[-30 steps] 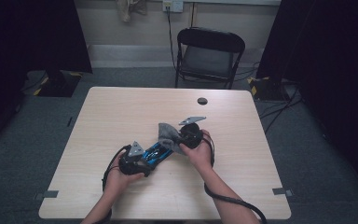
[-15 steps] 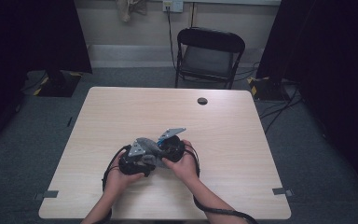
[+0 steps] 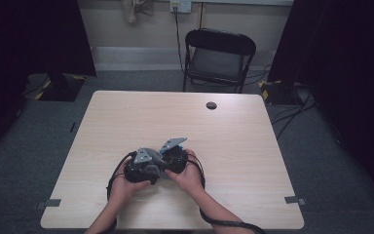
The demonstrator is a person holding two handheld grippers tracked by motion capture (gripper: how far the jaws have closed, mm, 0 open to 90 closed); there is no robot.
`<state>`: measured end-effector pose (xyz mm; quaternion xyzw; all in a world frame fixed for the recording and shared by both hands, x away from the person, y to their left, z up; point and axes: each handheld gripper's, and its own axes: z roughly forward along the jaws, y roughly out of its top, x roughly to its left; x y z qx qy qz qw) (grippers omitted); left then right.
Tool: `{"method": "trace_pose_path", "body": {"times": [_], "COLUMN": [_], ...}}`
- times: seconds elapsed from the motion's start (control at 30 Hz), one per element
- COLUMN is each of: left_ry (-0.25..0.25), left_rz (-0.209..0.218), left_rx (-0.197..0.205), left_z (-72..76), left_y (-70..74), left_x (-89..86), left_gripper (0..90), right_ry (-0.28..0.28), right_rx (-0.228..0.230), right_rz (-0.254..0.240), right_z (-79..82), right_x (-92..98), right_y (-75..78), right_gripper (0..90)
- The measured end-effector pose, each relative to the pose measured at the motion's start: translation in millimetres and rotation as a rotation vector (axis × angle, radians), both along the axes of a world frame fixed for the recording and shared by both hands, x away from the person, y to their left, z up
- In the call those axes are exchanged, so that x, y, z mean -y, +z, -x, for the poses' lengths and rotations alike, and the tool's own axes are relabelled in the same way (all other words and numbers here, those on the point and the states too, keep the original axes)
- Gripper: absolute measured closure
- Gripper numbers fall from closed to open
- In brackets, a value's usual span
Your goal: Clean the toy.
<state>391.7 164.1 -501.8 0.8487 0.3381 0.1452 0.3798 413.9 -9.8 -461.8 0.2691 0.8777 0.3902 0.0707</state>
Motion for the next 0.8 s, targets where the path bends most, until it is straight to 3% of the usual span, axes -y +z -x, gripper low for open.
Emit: {"method": "trace_pose_path", "body": {"times": [0.23, 0.5, 0.8], "left_ry": [0.000, 0.000, 0.002], "left_rz": [0.000, 0.006, 0.007], "left_rx": [0.000, -0.005, -0.004], "left_z": [0.0, 0.3, 0.5], "left_y": [0.0, -0.2, -0.3], "left_x": [0.0, 0.3, 0.4], "left_gripper": [24.5, 24.5, 24.5], "right_ry": [-0.028, -0.080, -0.151], "right_rx": [-0.021, -0.002, -0.040], "right_rz": [-0.024, 0.001, -0.014], "right_z": [-7.3, -21.8, -38.9], "right_x": [6.7, 18.1, 37.5], "right_y": [1.2, 4.4, -0.9], "right_gripper": [75.5, 75.5, 75.3]}}
